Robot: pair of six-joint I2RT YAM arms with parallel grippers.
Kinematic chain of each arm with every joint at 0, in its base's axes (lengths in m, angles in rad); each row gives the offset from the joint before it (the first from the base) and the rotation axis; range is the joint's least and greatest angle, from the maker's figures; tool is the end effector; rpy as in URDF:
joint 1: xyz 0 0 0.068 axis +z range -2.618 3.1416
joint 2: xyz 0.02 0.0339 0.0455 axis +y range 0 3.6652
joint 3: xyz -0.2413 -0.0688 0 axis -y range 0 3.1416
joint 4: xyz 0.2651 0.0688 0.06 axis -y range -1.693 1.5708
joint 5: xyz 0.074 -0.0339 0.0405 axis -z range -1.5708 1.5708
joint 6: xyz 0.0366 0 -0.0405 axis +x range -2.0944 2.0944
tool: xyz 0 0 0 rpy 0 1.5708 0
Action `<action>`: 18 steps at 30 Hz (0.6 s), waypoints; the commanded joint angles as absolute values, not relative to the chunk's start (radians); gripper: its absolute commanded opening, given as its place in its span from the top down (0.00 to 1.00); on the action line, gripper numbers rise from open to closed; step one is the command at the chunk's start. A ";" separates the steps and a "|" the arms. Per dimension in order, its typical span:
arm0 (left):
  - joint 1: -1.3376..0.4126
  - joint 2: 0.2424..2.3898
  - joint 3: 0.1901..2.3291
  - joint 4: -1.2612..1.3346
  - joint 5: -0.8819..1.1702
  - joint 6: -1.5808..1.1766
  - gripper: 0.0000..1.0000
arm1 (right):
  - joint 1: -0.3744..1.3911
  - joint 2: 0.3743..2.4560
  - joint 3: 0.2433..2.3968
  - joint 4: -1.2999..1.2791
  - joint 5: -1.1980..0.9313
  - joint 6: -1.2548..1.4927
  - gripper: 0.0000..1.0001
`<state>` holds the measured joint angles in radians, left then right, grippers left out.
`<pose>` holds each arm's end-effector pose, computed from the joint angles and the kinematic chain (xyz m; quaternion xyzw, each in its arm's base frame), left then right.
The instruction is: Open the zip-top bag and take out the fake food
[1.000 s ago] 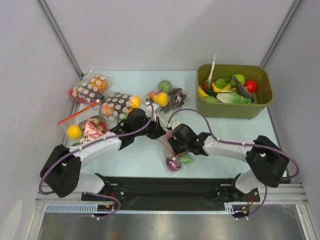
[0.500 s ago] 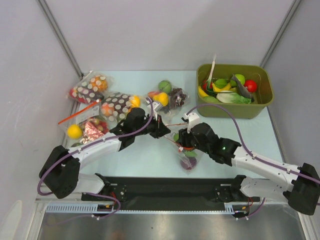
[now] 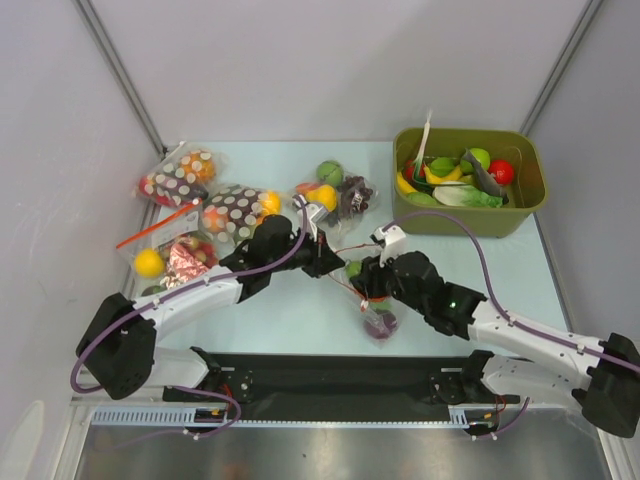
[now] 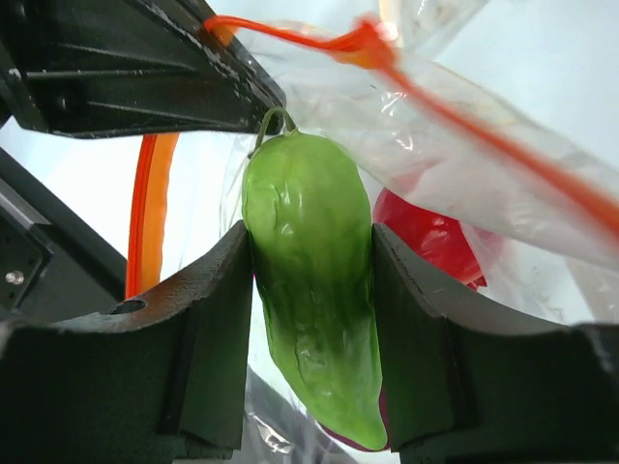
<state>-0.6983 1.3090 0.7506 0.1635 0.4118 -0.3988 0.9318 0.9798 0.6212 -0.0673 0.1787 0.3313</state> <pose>0.2307 -0.2127 0.2156 0.2336 0.7885 -0.4283 0.3746 0.1573 0.2008 0.2316 -0.2014 0.8141 0.2580 0.4797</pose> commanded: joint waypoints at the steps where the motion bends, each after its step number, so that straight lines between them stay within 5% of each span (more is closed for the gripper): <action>1: -0.713 1.319 0.807 0.101 0.359 -0.371 1.00 | 0.923 1.032 0.712 0.031 0.160 0.267 0.82; 18: -0.719 1.253 0.808 0.032 0.341 -0.334 1.00 | 0.923 1.129 0.878 -0.054 0.129 0.127 0.77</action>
<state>-0.7071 1.2987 0.7753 0.0116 0.3164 -0.3557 0.9253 1.1732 0.8497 -0.1070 0.0902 0.1333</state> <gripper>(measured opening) 0.012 0.502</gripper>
